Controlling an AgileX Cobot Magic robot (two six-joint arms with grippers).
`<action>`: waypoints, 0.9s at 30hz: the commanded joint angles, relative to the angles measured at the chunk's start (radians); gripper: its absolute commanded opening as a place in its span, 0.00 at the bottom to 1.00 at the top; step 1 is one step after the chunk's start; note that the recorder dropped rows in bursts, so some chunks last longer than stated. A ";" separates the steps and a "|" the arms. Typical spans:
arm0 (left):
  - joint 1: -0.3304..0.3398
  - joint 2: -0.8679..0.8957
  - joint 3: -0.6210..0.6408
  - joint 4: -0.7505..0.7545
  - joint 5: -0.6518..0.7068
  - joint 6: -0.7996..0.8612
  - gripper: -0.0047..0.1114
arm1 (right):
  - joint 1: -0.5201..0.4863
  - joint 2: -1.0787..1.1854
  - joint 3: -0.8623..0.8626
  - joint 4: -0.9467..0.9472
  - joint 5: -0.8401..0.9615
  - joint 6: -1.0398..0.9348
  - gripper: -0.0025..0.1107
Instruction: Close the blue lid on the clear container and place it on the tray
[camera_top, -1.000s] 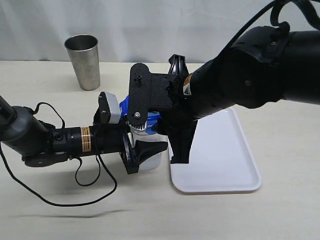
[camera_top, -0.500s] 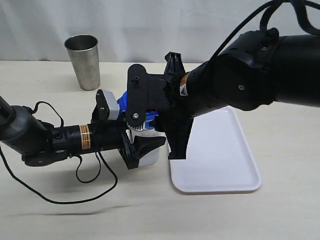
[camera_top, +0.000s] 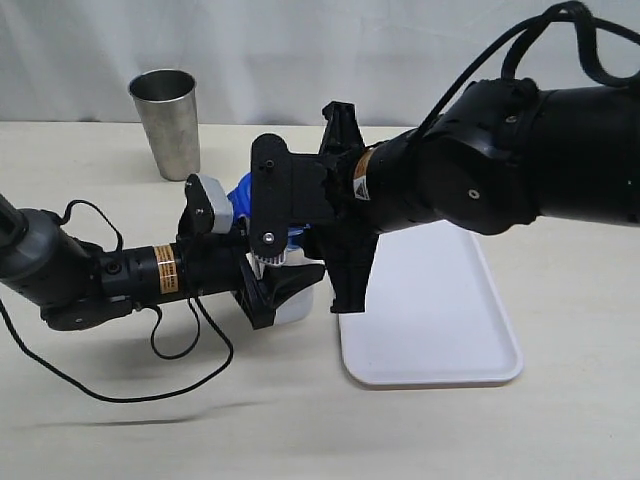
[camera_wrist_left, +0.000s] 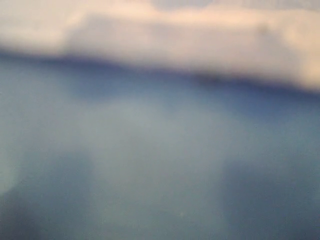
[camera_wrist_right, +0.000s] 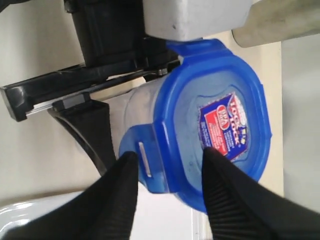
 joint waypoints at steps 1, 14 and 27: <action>-0.023 -0.004 -0.002 0.108 -0.039 0.000 0.04 | 0.001 0.092 0.036 -0.042 0.078 0.076 0.36; -0.023 -0.004 -0.002 0.124 -0.039 -0.002 0.04 | 0.083 0.139 0.038 -0.123 0.113 0.135 0.31; -0.023 -0.004 -0.002 0.120 -0.039 -0.002 0.04 | 0.056 0.081 -0.069 0.040 0.285 0.287 0.46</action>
